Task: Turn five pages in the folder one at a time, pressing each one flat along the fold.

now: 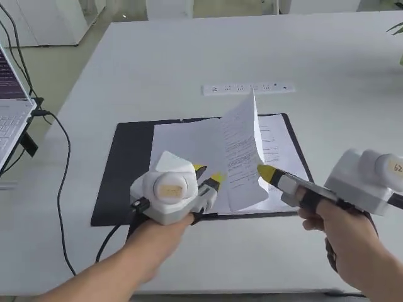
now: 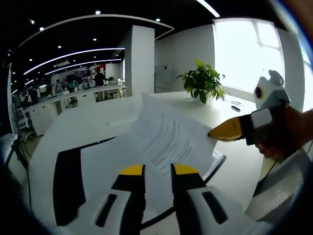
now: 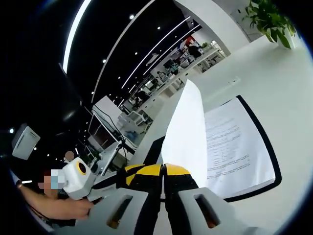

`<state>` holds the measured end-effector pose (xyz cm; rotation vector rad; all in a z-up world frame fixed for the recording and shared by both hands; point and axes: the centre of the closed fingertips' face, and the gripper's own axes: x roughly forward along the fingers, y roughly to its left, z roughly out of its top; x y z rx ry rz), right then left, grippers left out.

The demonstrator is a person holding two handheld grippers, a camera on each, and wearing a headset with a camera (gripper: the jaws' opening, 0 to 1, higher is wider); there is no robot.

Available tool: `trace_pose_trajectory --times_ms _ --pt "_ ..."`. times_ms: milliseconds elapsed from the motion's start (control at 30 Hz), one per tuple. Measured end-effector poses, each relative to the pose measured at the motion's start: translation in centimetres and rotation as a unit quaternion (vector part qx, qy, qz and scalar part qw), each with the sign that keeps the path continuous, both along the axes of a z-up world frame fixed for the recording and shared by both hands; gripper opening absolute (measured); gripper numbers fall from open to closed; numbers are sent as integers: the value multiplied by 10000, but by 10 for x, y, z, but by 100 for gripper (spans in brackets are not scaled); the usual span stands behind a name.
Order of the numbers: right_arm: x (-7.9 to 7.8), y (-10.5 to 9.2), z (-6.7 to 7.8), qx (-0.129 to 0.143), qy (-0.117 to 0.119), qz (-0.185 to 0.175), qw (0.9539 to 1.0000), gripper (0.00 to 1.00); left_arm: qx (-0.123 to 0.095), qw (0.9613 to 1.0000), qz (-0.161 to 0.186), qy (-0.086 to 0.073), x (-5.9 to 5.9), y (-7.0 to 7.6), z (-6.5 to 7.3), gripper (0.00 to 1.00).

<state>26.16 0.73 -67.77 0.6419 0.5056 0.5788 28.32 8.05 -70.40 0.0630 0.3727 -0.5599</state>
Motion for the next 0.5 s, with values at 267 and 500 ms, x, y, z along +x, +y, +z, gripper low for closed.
trace_pose_trajectory --times_ms 267,500 --pt "1 38 6 18 -45 300 9995 0 22 9997 223 -110 -2 38 12 19" --pt "3 67 5 -36 -14 526 9986 0 53 9991 392 -141 -3 65 15 19"
